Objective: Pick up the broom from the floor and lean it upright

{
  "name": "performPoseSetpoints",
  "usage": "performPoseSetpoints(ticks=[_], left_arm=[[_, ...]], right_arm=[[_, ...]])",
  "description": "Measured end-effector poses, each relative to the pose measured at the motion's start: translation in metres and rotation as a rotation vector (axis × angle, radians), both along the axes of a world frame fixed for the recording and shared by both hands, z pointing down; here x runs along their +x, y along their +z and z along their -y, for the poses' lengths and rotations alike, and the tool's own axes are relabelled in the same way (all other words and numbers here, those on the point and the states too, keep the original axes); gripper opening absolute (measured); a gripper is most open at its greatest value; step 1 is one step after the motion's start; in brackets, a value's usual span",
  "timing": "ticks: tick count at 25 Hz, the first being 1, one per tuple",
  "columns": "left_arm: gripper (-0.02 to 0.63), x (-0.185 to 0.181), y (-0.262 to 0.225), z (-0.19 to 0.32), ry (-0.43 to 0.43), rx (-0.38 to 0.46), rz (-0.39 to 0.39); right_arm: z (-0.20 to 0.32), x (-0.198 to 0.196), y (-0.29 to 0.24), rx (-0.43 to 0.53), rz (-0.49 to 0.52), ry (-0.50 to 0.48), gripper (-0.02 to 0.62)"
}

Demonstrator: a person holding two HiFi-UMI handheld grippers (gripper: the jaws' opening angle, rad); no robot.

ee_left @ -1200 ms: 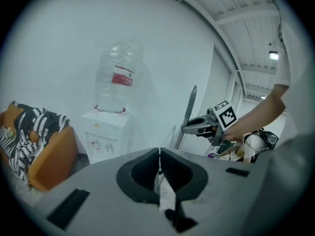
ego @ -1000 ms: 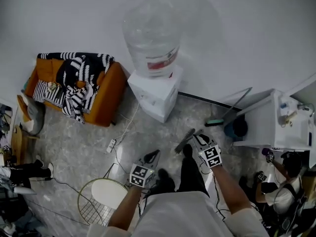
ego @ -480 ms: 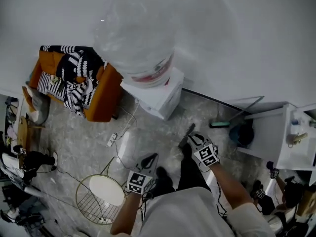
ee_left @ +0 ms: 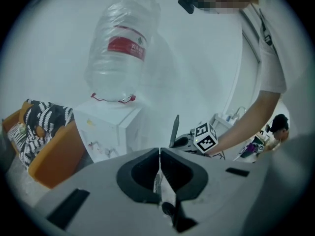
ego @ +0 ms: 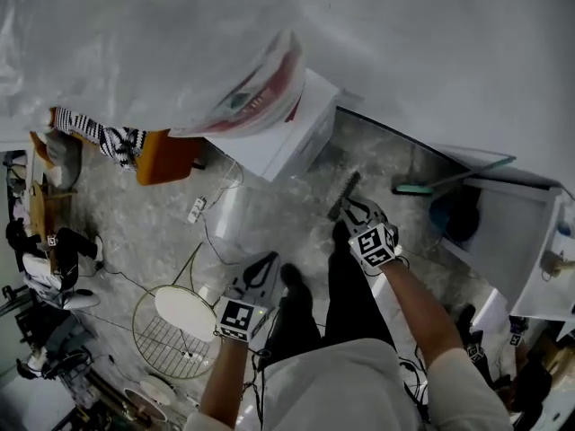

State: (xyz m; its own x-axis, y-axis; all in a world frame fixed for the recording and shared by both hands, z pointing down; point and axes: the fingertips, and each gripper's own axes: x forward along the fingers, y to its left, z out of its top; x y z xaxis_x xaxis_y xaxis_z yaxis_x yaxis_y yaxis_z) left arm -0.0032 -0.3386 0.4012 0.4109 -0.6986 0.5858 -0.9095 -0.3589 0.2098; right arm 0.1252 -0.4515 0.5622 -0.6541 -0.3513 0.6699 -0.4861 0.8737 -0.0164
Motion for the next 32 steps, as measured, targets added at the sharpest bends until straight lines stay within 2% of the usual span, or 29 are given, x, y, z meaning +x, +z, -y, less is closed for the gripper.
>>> performPoseSetpoints(ticks=[4,8,10,13,18,23,28,32], left_arm=[[0.011,-0.003,0.048,0.006,-0.066,-0.041,-0.008],[0.011,0.006,0.098,0.019,-0.073,-0.098,-0.012],[0.011,0.012,0.118,0.023,-0.069,-0.099,-0.031],[0.011,0.02,0.125,0.041,-0.08,-0.078,-0.052],[0.011,0.029,0.14,0.053,-0.064,-0.08,-0.055],[0.011,0.022,0.156,0.058,-0.073,-0.094,-0.057],[0.011,0.013,0.162,0.057,-0.081,-0.118,-0.038],[0.011,0.007,0.167,0.059,-0.092,-0.119,-0.032]], right_arm=[[0.011,0.001,0.058,-0.024,-0.027,-0.011,0.078],[0.031,-0.008,0.109,-0.01,-0.035,-0.065,0.078],[0.039,-0.024,0.12,0.01,-0.027,-0.106,0.078],[0.058,-0.047,0.128,0.033,-0.016,-0.121,0.078],[0.093,-0.075,0.132,0.041,0.009,-0.068,0.078],[0.108,-0.101,0.139,0.048,0.014,-0.052,0.08],[0.115,-0.108,0.141,0.063,0.036,-0.023,0.081],[0.117,-0.114,0.141,0.098,0.027,-0.054,0.098]])
